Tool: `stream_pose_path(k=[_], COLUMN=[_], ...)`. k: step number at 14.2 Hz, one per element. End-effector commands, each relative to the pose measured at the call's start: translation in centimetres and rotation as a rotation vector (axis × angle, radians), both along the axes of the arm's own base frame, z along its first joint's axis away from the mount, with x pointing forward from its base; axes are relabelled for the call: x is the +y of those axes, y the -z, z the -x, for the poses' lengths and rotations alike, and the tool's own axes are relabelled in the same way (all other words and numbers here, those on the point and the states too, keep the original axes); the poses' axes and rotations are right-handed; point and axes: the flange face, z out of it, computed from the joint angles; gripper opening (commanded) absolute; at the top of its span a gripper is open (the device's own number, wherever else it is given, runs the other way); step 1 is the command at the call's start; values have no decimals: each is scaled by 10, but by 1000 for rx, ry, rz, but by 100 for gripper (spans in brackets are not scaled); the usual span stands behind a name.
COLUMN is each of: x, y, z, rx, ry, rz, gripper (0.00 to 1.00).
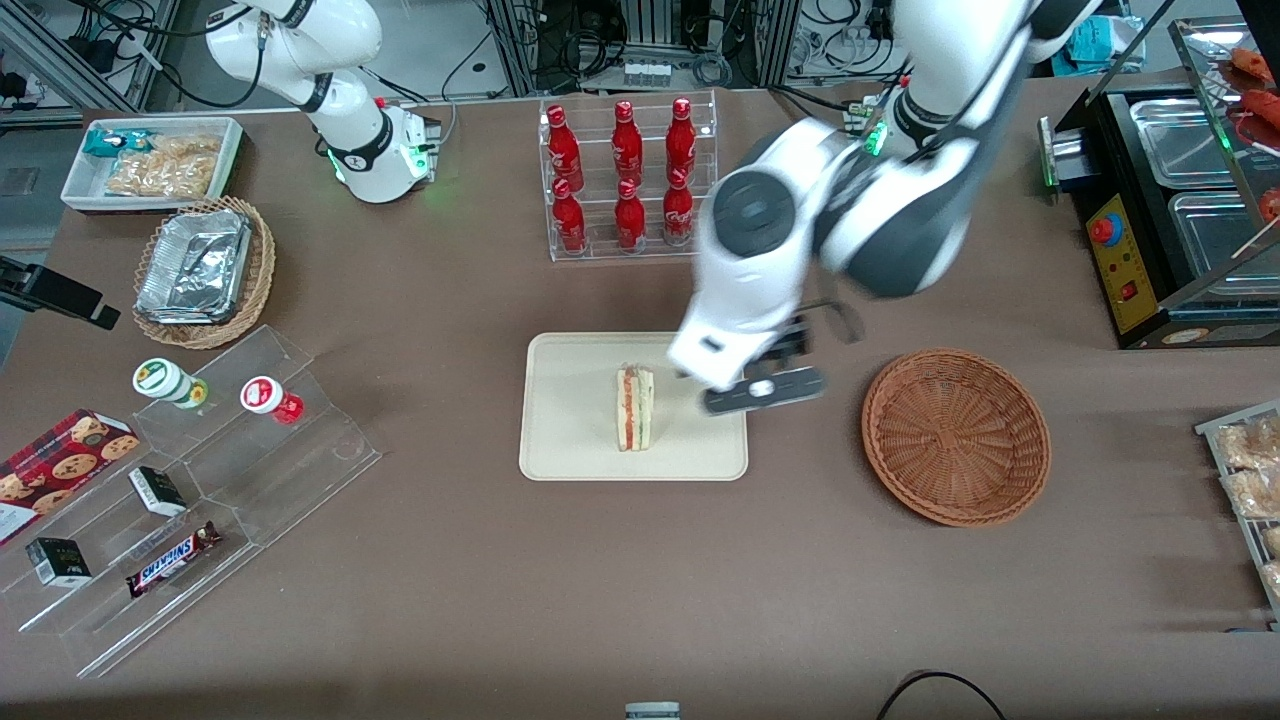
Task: Place sandwich from basket to tray
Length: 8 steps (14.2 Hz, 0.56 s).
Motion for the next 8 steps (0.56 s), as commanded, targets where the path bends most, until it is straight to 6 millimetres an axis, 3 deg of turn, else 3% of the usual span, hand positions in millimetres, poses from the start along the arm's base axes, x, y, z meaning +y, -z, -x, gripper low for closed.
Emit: stream_pose_path(k=[1,3,5,8], x=[80,143,194,240], y=[-24,-48,-73,-108], z=[12,2,4,26], rx=[70,95,134,156], ry=[68,85,112,61], rz=[-50,-46,-15,-22], gripper=[100,100,100,100])
